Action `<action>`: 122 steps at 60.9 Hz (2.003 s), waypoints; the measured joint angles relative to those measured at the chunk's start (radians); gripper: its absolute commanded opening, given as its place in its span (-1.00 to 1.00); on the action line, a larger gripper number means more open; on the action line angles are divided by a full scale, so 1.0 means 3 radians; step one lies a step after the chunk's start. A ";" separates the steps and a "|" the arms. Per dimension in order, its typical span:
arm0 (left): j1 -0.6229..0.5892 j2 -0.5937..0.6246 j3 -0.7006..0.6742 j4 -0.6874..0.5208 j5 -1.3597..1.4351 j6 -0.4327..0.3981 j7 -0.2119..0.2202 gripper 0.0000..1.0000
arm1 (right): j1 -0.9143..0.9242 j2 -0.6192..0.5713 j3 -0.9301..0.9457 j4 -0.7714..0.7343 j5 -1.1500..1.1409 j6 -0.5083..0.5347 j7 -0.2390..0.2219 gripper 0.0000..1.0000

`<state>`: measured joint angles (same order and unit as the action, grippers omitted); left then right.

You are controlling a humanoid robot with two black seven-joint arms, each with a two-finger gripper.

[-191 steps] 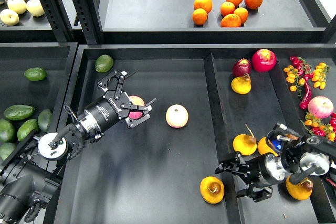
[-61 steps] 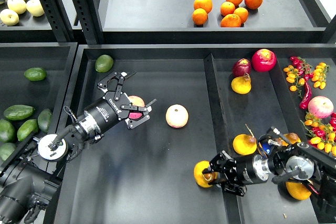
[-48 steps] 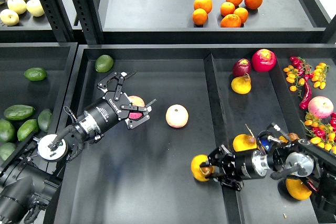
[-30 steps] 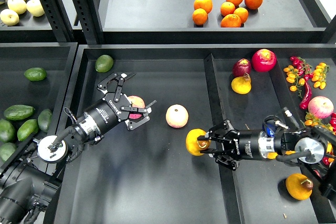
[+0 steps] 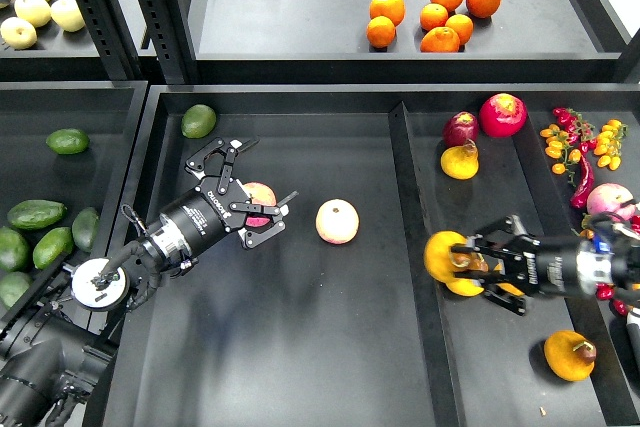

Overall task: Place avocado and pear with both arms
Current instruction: 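Lift the pear and carry it toward the pear bin, then lower the pear into the pear bin and open the right gripper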

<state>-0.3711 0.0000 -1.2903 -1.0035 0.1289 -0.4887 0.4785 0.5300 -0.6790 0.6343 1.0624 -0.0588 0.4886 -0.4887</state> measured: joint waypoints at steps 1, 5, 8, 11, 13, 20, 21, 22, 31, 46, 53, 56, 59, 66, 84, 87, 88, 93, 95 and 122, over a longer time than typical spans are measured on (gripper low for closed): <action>0.0000 0.0000 0.0000 0.0000 0.0000 0.0000 0.0000 0.97 | -0.0003 -0.0024 -0.0015 0.0001 0.0012 0.0000 0.0000 -0.91; 0.0000 0.0000 0.0000 -0.0001 0.0000 0.0000 0.0000 0.97 | -0.0020 -0.0116 -0.0083 0.0004 0.0052 0.0000 0.0000 -0.91; 0.0000 0.0000 0.0000 -0.0001 0.0000 0.0000 0.0000 0.97 | -0.0030 -0.0169 -0.0134 0.0004 0.0070 0.0000 0.0000 -0.91; 0.0000 0.0000 0.0000 -0.0001 0.0000 0.0000 0.0000 0.97 | -0.0045 -0.0202 -0.0175 -0.0003 0.0078 0.0000 0.0000 -0.91; 0.0000 0.0000 0.0000 -0.0001 0.0000 0.0000 0.0000 0.97 | -0.0079 -0.0223 -0.0207 -0.0017 0.0079 0.0000 0.0000 -0.91; 0.0000 0.0000 -0.0002 -0.0001 0.0000 0.0000 0.0000 0.97 | -0.0143 -0.0237 -0.0225 -0.0031 0.0079 0.0000 0.0000 -0.90; 0.0000 0.0000 -0.0002 -0.0001 0.0000 0.0000 0.0000 0.97 | -0.0154 -0.0239 -0.0228 -0.0032 0.0078 0.0000 0.0000 -0.90; 0.0000 0.0000 -0.0003 -0.0001 0.0000 0.0000 0.0000 0.97 | -0.0168 -0.0242 -0.0230 -0.0035 0.0075 0.0000 0.0000 -0.90; 0.0000 0.0000 -0.0004 -0.0001 0.0000 0.0000 0.0000 0.97 | -0.0276 -0.0260 -0.0236 -0.0053 0.0051 0.0000 0.0000 -0.90; 0.0000 0.0000 -0.0001 0.0010 0.0000 0.0000 0.0003 0.97 | -0.0397 -0.0263 -0.0238 -0.0189 0.0004 0.0000 0.0000 -0.89; 0.0000 0.0000 0.0000 0.0009 0.0000 0.0000 0.0005 0.97 | -0.0438 -0.0253 -0.0238 -0.0270 -0.0021 0.0000 0.0000 -0.88; 0.0000 0.0000 0.0000 0.0009 0.0000 0.0000 0.0005 0.97 | -0.0461 -0.0242 -0.0238 -0.0303 -0.0023 0.0000 0.0000 -0.87; 0.0000 0.0000 0.0001 0.0009 0.0000 0.0000 0.0005 0.97 | -0.0476 -0.0227 -0.0238 -0.0330 -0.0023 0.0000 0.0000 -0.86; 0.0000 0.0000 0.0001 0.0007 0.0000 0.0000 0.0005 0.97 | -0.0515 -0.0170 -0.0238 -0.0415 -0.0024 0.0000 0.0000 -0.84; 0.0000 0.0000 0.0001 0.0005 0.0000 0.0000 0.0005 0.97 | -0.0563 0.0020 -0.0238 -0.0632 -0.0038 0.0000 0.0000 -0.73; 0.0000 0.0000 0.0001 0.0005 0.0000 0.0000 0.0005 0.97 | -0.0565 0.0037 -0.0238 -0.0662 -0.0045 0.0000 0.0000 -0.68; 0.0000 0.0000 0.0001 0.0005 0.0000 0.0000 0.0005 0.97 | -0.0566 0.0043 -0.0238 -0.0672 -0.0046 0.0000 0.0000 -0.66; 0.0000 0.0000 0.0001 0.0005 0.0000 0.0000 0.0005 0.97 | -0.0570 0.0093 -0.0238 -0.0731 -0.0050 0.0000 0.0000 -0.53; 0.0000 0.0000 0.0001 0.0005 0.0000 0.0000 0.0005 0.97 | -0.0570 0.0117 -0.0235 -0.0759 -0.0052 0.0000 0.0000 -0.43; 0.0000 0.0000 0.0001 0.0005 0.0000 0.0000 0.0003 0.97 | -0.0565 0.0202 -0.0187 -0.0872 -0.0095 0.0000 0.0000 0.47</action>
<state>-0.3712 0.0000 -1.2900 -1.0019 0.1289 -0.4887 0.4794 0.3605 -0.6183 0.5783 0.8007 -0.0873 0.4887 -0.4887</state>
